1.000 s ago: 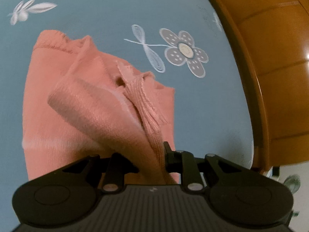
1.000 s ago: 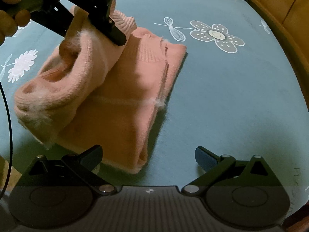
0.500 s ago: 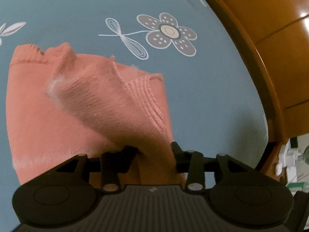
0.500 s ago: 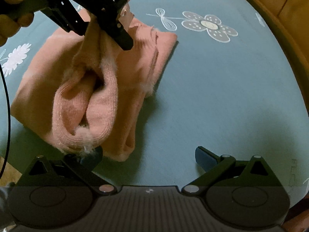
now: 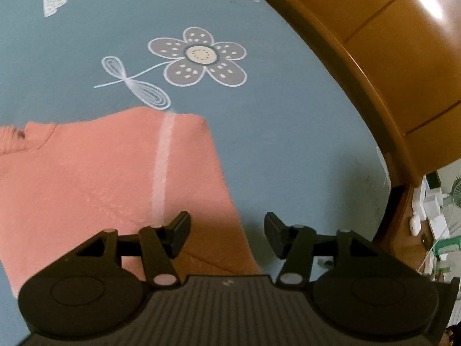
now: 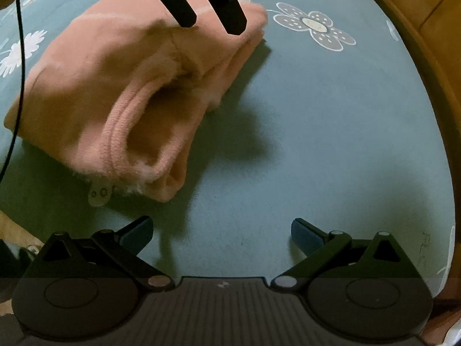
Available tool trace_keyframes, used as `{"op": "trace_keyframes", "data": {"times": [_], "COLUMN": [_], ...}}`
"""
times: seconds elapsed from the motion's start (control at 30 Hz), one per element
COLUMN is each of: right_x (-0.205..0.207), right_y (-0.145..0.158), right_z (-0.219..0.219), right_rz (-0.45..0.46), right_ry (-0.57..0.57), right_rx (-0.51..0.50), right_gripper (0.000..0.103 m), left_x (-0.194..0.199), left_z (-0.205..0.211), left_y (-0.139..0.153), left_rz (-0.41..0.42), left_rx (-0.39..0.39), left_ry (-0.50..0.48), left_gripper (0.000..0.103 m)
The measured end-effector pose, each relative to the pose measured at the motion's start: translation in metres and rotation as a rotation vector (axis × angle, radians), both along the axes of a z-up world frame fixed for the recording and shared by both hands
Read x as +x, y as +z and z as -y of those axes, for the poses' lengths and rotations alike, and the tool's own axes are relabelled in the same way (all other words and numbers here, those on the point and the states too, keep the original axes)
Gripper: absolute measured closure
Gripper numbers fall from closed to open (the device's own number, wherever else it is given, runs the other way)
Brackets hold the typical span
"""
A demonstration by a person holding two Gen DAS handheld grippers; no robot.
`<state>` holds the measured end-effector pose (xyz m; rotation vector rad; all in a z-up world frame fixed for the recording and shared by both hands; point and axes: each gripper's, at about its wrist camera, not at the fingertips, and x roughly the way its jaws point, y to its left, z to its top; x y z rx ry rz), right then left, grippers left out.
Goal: Fold clothes
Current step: 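Open the left gripper to release the folded side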
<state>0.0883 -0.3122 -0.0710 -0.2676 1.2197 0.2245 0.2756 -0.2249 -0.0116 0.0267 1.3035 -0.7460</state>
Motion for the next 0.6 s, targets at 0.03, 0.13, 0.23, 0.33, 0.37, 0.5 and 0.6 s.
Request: {"op": "trace_keyframes", "data": {"times": [0.03, 0.13, 0.23, 0.33, 0.37, 0.5, 0.6], "right_x": [0.000, -0.002, -0.002, 0.002, 0.004, 0.017, 0.029], "right_y": [0.000, 0.001, 0.008, 0.025, 0.032, 0.069, 0.083], "right_z": [0.002, 0.009, 0.022, 0.034, 0.036, 0.028, -0.001], "right_rz": [-0.004, -0.021, -0.021, 0.006, 0.022, 0.122, 0.177], "right_ry": [-0.010, -0.049, -0.119, -0.199, -0.225, -0.279, -0.246], "right_rx": [-0.002, -0.016, -0.023, 0.001, 0.015, 0.124, 0.211], "right_gripper": [0.000, 0.000, 0.000, 0.000, 0.000, 0.000, 0.000], "left_x": [0.001, 0.003, 0.001, -0.005, -0.009, -0.034, -0.060], "left_z": [-0.002, -0.016, -0.033, -0.055, -0.063, -0.093, -0.107], "left_y": [0.001, 0.007, 0.014, 0.016, 0.016, 0.017, 0.015], "left_rz": [-0.007, 0.009, 0.060, 0.113, 0.131, 0.209, 0.252], "left_rx": [-0.017, -0.041, -0.018, 0.058, 0.085, 0.147, 0.138], "left_ry": [0.003, -0.002, -0.037, -0.100, -0.123, -0.239, -0.347], "left_gripper": [0.047, 0.046, 0.045, 0.043, 0.043, 0.039, 0.038]}}
